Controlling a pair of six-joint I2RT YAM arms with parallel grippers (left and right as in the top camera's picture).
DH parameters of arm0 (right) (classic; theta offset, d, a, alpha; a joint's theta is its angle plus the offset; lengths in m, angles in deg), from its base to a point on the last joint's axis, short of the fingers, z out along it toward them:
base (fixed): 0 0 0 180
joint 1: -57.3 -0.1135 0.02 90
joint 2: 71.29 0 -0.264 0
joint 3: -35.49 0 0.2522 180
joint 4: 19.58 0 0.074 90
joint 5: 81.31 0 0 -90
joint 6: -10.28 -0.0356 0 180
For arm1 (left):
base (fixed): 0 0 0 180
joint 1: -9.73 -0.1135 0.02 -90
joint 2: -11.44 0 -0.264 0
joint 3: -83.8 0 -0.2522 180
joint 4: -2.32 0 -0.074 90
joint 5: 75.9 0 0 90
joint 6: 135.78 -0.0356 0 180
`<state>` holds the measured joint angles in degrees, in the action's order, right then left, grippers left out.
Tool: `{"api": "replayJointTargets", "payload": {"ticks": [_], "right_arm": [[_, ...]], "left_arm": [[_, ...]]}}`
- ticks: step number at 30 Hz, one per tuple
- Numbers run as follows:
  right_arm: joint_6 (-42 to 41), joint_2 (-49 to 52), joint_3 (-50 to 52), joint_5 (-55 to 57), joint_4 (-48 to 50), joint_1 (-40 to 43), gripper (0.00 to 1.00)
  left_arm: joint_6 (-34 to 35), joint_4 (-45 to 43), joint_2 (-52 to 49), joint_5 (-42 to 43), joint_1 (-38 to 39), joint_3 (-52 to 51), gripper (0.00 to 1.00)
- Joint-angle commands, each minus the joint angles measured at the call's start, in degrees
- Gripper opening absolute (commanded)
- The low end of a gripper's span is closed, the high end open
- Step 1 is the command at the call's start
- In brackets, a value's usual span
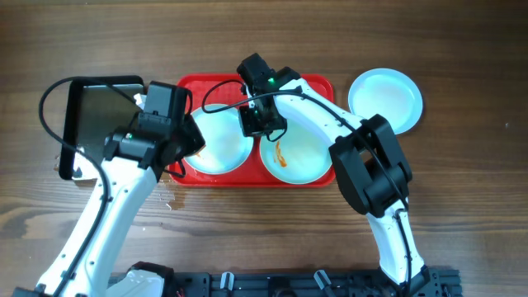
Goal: Clean dirty plates on tray and stack at the side
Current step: 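Grasp the rim of the back-left plate with the right gripper, then scrub the back-left plate with the sponge in the left gripper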
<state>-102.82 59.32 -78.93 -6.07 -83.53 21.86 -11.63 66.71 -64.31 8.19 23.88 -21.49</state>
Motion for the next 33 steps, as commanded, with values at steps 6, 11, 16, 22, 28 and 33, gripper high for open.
{"api": "replayJointTargets", "payload": {"ticks": [6,11,16,22,28,33], "right_arm": [[0.3,1.2,-0.2,-0.5,-3.3,-1.7,0.04],[-1.0,1.2,-0.2,-1.4,-3.8,-1.7,0.04],[-1.1,1.2,-0.2,-1.4,-3.8,-1.7,0.04],[-1.1,1.2,-0.2,-1.4,-3.8,-1.7,0.04],[-0.9,1.2,-0.2,-1.4,-4.0,-1.7,0.04],[-0.9,1.2,-0.2,-1.4,-4.1,-1.7,0.04]], "left_arm": [[-7.6,-7.5,-11.8,9.3,0.2,-0.3,0.04],[-7.8,-11.5,-15.5,11.9,0.2,-0.3,0.04],[-8.3,-11.9,-19.6,15.2,0.1,-0.3,0.04],[-8.3,-13.6,-25.3,16.2,0.1,-0.3,0.04],[-8.5,-12.0,-28.7,9.4,0.1,-0.3,0.04],[-8.4,-5.1,-28.9,-9.4,0.1,-0.3,0.04]]}}
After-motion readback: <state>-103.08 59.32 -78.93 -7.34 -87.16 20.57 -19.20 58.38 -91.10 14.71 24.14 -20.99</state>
